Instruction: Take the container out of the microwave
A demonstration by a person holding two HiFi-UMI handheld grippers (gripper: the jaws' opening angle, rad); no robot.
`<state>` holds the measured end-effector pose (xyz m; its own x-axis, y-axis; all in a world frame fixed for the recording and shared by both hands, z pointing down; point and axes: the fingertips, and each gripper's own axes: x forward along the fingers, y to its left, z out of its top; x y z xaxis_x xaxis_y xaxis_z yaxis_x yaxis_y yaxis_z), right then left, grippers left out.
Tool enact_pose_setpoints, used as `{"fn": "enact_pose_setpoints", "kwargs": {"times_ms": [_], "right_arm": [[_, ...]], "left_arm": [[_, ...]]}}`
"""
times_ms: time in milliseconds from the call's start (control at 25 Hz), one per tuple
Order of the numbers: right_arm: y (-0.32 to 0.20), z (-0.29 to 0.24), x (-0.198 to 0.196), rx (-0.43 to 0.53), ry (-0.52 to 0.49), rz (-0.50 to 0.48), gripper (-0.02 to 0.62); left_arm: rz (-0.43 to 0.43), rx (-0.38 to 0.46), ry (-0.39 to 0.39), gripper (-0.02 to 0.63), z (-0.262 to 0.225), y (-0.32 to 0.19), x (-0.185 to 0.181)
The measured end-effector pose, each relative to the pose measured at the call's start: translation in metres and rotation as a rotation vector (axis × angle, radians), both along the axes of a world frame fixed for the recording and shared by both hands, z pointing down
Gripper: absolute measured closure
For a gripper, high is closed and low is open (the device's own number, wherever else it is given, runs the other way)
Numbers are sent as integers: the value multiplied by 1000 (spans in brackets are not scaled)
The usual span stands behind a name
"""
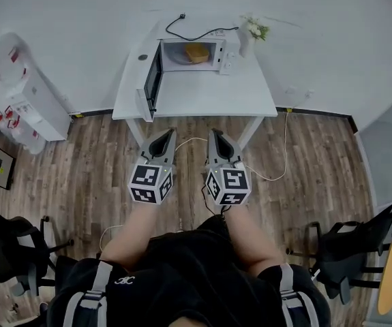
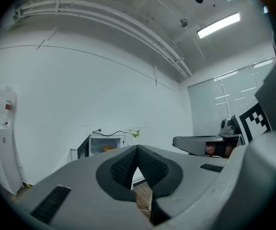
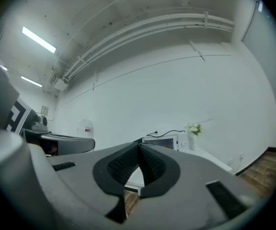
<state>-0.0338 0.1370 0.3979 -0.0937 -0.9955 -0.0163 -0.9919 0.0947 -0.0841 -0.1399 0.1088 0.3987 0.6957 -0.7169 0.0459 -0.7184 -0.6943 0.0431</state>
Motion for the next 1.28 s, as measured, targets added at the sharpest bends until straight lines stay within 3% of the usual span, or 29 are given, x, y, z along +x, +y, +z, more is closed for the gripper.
{"fn": "enact_pose_setpoints", "kwargs": {"times_ms": [400,680,840,1120,1280], "right_arm": [[-41,5,6,9,13,3,592],[-109,6,25,28,24,-42,592],[-158,11,48,26,23,-62,591],[-252,21,100,0,18,-99,591],[-310,21,130,-23,18,-126,591]], "left_arm": [[23,8,-9,594,5,-41,8],[-14,0,10,594,8,-106,28],[-38,2,3,594,14,-151,51],[-80,95,-125,594,13,-236,110],[-90,76,-127,594,10,-292,146]]}}
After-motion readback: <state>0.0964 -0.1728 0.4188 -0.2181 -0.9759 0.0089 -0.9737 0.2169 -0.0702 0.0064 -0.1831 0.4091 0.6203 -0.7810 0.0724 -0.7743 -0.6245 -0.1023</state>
